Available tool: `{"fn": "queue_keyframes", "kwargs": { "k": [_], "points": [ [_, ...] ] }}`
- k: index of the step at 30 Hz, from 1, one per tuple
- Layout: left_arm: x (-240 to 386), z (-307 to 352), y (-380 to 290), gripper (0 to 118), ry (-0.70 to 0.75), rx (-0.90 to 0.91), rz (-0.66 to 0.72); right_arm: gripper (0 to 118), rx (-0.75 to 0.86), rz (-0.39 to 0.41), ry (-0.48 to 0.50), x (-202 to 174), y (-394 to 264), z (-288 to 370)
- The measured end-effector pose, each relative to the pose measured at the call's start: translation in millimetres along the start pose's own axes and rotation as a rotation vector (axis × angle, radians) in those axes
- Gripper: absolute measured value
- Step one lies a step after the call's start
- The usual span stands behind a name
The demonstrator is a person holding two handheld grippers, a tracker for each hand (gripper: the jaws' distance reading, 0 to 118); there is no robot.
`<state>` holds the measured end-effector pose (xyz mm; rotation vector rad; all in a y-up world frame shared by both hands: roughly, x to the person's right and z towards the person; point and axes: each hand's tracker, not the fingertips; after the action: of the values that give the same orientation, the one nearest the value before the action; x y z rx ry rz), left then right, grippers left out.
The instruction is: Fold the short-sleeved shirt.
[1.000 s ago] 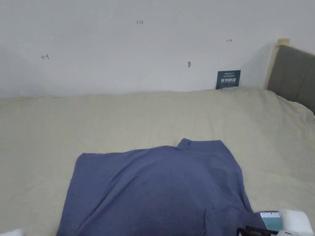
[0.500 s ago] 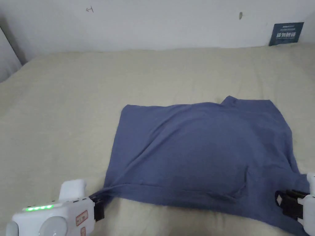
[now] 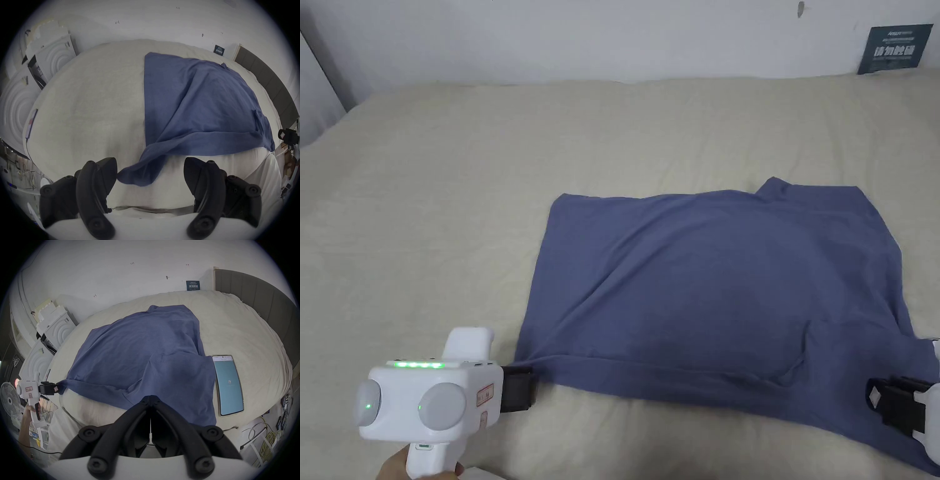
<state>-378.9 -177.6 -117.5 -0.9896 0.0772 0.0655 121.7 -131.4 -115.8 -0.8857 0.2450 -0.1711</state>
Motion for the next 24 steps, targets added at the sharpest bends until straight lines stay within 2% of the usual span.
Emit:
{"fn": "queue_keyframes", "kwargs": {
  "k": [2, 3, 4, 9, 20, 21, 22, 23, 24],
  "points": [
    [-3.6, -6.0, 0.1, 15, -0.049, -0.033, 0.052, 3, -0.005, -0.005, -0.002, 2.5, 0.7, -0.7],
    [-4.3, -7.4, -0.6, 15, -0.067, -0.025, 0.07, 3, -0.008, -0.006, -0.002, 3.4, 0.8, -0.5],
    [-6.3, -11.0, -0.7, 9, -0.062, -0.012, 0.064, 3, -0.008, -0.007, -0.007, 4.1, 0.6, -0.2],
    [-7.3, -1.5, -2.2, 6, -0.115, 0.001, 0.071, 3, -0.013, -0.023, -0.023, 12.2, 1.9, 2.6],
    [-4.9, 16.2, 5.9, 6, -0.103, 0.04, 0.052, 3, -0.016, -0.101, -0.049, 43.5, -2.5, 9.8],
    [-4.0, 16.2, 6.7, 6, -0.102, 0.038, 0.051, 6, -0.024, -0.11, -0.051, 46.8, -2.3, 8.8],
    [-3.3, 16.1, 7.2, 6, -0.095, 0.039, 0.052, 22, -0.023, -0.119, -0.058, 48.3, -2.6, 7.7],
    [-3.6, 15.9, 7.7, 6, -0.098, 0.034, 0.051, 53, -0.021, -0.123, -0.055, 51.4, -2.7, 6.7],
    [-3.8, 16.2, 7.6, 6, -0.1, 0.03, 0.051, 97, -0.03, -0.127, -0.049, 56.6, -0.9, 4.8]
  ]
}}
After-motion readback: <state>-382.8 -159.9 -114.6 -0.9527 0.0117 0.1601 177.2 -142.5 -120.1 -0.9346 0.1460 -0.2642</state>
